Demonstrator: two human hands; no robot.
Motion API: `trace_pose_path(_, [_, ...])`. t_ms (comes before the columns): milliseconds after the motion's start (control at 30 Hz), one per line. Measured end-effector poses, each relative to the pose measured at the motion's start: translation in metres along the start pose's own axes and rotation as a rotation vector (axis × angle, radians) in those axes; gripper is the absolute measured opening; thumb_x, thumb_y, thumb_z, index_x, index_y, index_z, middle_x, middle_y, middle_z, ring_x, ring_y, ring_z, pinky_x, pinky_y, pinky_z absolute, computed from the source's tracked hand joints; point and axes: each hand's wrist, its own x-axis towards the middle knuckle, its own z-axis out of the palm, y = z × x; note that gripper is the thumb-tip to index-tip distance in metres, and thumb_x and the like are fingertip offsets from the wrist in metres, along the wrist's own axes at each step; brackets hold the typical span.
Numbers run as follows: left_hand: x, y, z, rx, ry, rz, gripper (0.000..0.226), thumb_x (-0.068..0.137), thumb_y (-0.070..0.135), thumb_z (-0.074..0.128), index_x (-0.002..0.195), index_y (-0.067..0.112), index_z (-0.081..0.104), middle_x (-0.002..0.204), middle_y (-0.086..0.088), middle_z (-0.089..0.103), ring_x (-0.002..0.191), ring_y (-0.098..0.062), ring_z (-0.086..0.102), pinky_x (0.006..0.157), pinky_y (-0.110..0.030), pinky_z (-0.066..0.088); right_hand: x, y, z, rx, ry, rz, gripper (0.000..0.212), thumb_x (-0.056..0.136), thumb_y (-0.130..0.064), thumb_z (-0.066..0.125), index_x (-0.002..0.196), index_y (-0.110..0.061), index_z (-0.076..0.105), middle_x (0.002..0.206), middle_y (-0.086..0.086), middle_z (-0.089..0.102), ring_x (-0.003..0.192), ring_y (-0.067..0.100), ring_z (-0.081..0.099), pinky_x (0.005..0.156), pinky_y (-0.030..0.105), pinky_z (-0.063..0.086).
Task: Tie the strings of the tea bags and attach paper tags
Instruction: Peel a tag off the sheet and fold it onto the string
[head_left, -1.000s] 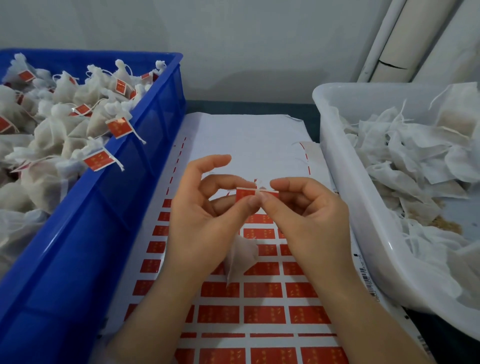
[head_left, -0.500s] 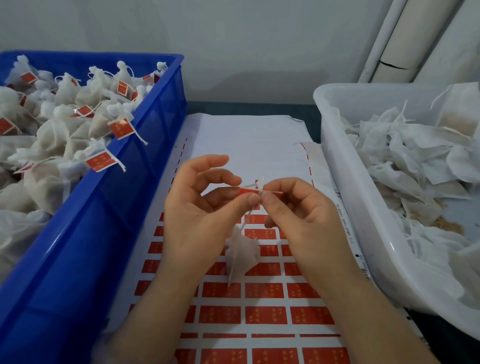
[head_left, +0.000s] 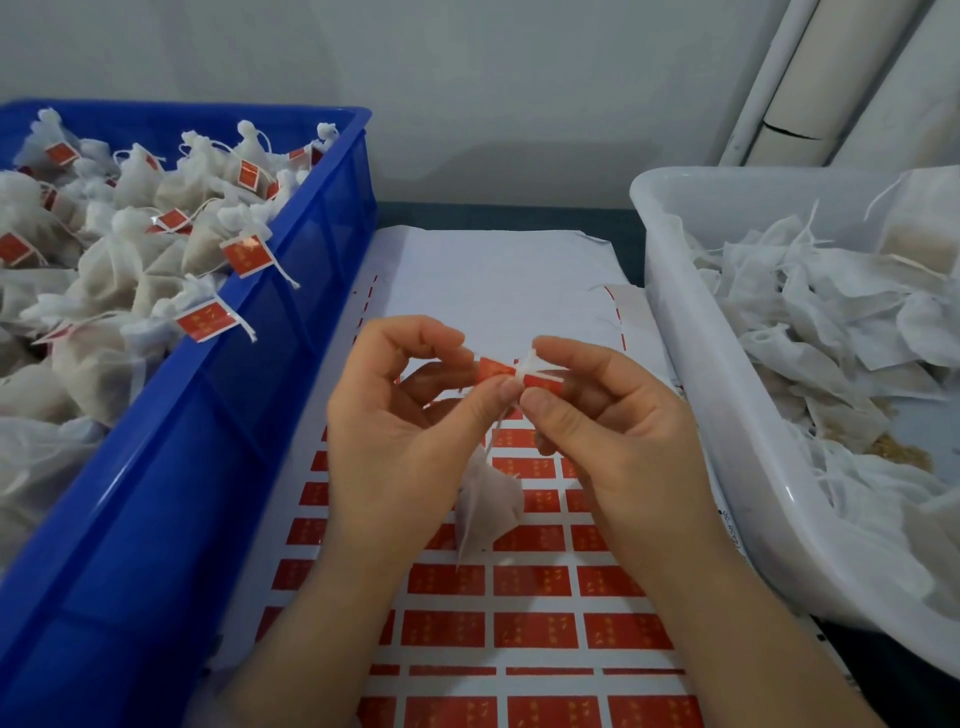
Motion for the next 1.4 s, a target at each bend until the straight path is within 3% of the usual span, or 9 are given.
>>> trace_pose_path(100, [0.0013, -0.0037, -0.0019, 0.079, -0.002, 0.021, 0.020, 0.069, 0.034, 0.069, 0.085, 0.031, 0.058, 0.084, 0.015, 0.065, 0.084, -0.004, 0.065, 0.067, -0.008, 0.049, 0.0017, 0.0024, -0.0012, 0.085, -0.013, 0.067, 0.034, 0.052, -0.048, 0.065, 0.083, -0.035, 0.069, 0.082, -0.012, 0.072, 0.077, 0.008, 0.069, 0.064, 0.015, 0.053])
trace_pose_path(267, [0.0025, -0.0050, -0.0046, 0.244, -0.089, 0.081, 0.011, 0.074, 0.040, 0.062, 0.085, 0.041, 0.061, 0.081, 0.025, 0.063, 0.082, -0.004, 0.062, 0.070, -0.012, 0.051, 0.0016, 0.0027, -0.0012, 0.087, -0.019, 0.064, 0.035, 0.055, -0.051, 0.063, 0.085, -0.036, 0.071, 0.081, -0.010, 0.072, 0.077, 0.010, 0.068, 0.065, 0.020, 0.054])
trace_pose_path(367, [0.0016, -0.0038, -0.0022, 0.185, -0.137, 0.037, 0.012, 0.074, 0.046, 0.062, 0.086, 0.045, 0.060, 0.080, 0.031, 0.065, 0.084, -0.001, 0.062, 0.069, -0.010, 0.050, 0.0015, 0.0030, -0.0013, 0.074, -0.019, 0.068, 0.029, 0.059, -0.048, 0.061, 0.083, -0.035, 0.071, 0.083, -0.012, 0.071, 0.080, 0.008, 0.068, 0.065, 0.019, 0.054])
trace_pose_path(600, [0.0009, -0.0026, -0.0016, 0.035, -0.124, -0.034, 0.017, 0.070, 0.036, 0.060, 0.086, 0.036, 0.064, 0.078, 0.031, 0.067, 0.081, 0.006, 0.065, 0.065, -0.003, 0.046, 0.0022, 0.0043, -0.0013, 0.013, -0.065, 0.059, 0.025, 0.068, -0.041, 0.057, 0.087, -0.033, 0.070, 0.083, -0.014, 0.070, 0.077, 0.003, 0.064, 0.068, 0.020, 0.052])
trace_pose_path(800, [-0.0011, -0.0023, -0.0008, -0.035, -0.109, -0.081, 0.015, 0.071, 0.032, 0.059, 0.085, 0.032, 0.065, 0.075, 0.026, 0.069, 0.075, 0.003, 0.067, 0.063, -0.006, 0.048, 0.0004, 0.0004, -0.0004, -0.075, -0.004, -0.095, 0.018, 0.073, -0.036, 0.059, 0.087, -0.039, 0.068, 0.086, -0.025, 0.070, 0.080, -0.006, 0.064, 0.067, 0.008, 0.050])
trace_pose_path(933, [-0.0009, -0.0022, 0.0001, -0.027, -0.115, -0.092, 0.014, 0.073, 0.030, 0.057, 0.085, 0.031, 0.064, 0.075, 0.026, 0.068, 0.074, 0.004, 0.066, 0.062, -0.006, 0.048, -0.0002, 0.0000, 0.0005, -0.107, 0.086, -0.114, 0.023, 0.065, -0.040, 0.064, 0.088, -0.038, 0.064, 0.078, -0.026, 0.069, 0.077, -0.004, 0.066, 0.059, 0.004, 0.047])
trace_pose_path(1067, [-0.0019, -0.0013, 0.0004, -0.016, -0.121, -0.098, 0.014, 0.073, 0.031, 0.056, 0.085, 0.032, 0.064, 0.075, 0.027, 0.068, 0.073, 0.005, 0.066, 0.061, -0.005, 0.048, 0.0006, 0.0004, -0.0007, -0.100, 0.178, -0.097, 0.023, 0.058, -0.047, 0.065, 0.076, -0.033, 0.063, 0.071, -0.025, 0.068, 0.070, -0.003, 0.066, 0.053, 0.005, 0.046])
trace_pose_path(1400, [-0.0019, -0.0025, 0.0003, 0.004, -0.130, -0.093, 0.015, 0.074, 0.033, 0.056, 0.086, 0.031, 0.064, 0.076, 0.026, 0.068, 0.075, 0.003, 0.066, 0.061, -0.006, 0.048, 0.0006, 0.0002, -0.0003, -0.150, 0.189, -0.124, 0.017, 0.060, -0.047, 0.063, 0.071, -0.035, 0.063, 0.070, -0.027, 0.066, 0.071, -0.004, 0.065, 0.052, 0.003, 0.044])
